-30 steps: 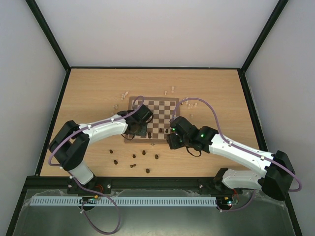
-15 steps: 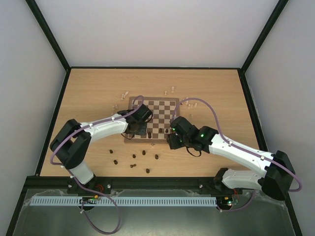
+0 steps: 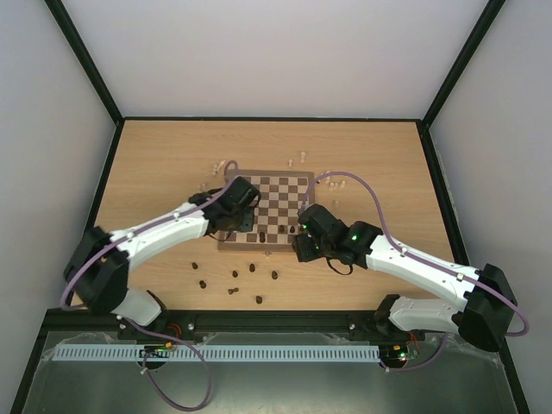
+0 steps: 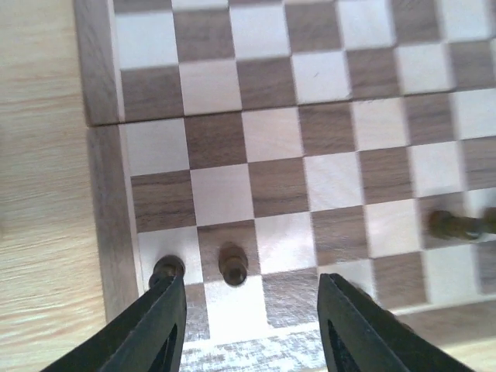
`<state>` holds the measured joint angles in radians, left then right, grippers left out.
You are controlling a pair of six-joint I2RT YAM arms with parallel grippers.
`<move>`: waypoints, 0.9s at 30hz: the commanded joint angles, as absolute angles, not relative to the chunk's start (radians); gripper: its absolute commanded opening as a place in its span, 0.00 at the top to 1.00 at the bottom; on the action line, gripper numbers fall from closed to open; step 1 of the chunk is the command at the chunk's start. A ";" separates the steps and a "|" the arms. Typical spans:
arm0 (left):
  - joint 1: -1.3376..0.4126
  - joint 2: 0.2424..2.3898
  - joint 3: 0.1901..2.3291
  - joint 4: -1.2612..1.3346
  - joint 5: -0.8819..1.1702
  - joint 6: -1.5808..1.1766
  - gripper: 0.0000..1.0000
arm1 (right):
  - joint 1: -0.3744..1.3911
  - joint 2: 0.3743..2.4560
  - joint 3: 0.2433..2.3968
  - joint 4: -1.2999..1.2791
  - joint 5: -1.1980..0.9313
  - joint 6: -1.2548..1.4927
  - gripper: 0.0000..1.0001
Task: Set up the chess pieces on the board
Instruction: Pick up the chess piece at the center of the board.
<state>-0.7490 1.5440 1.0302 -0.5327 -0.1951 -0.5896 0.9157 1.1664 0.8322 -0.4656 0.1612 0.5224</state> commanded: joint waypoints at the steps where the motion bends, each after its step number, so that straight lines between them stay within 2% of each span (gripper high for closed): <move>1: -0.765 1.382 1.002 -0.598 -0.190 -0.629 0.47 | 0.910 1.166 0.822 -0.484 0.168 0.512 0.40; 4: -0.785 1.286 0.929 -0.639 -0.167 -0.673 0.39 | 0.911 1.172 0.825 -0.486 0.165 0.512 0.40; 12: -0.909 1.090 0.693 -0.704 -0.123 -0.857 0.35 | 0.910 1.157 0.818 -0.470 0.149 0.508 0.40; 16: -0.949 1.102 0.637 -0.653 -0.113 -0.895 0.37 | 0.910 1.161 0.822 -0.476 0.142 0.503 0.40; 21: -0.979 1.187 0.616 -0.561 -0.097 -0.900 0.45 | 0.911 1.152 0.818 -0.474 0.142 0.504 0.40; 27: -1.020 1.302 0.628 -0.524 -0.109 -0.901 0.47 | 0.911 1.153 0.816 -0.474 0.147 0.505 0.40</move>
<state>-0.9936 1.2476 0.6224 -0.5575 -0.1051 -0.8833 0.9154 1.1667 0.8268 -0.4648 0.1440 0.5156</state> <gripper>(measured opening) 0.530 0.601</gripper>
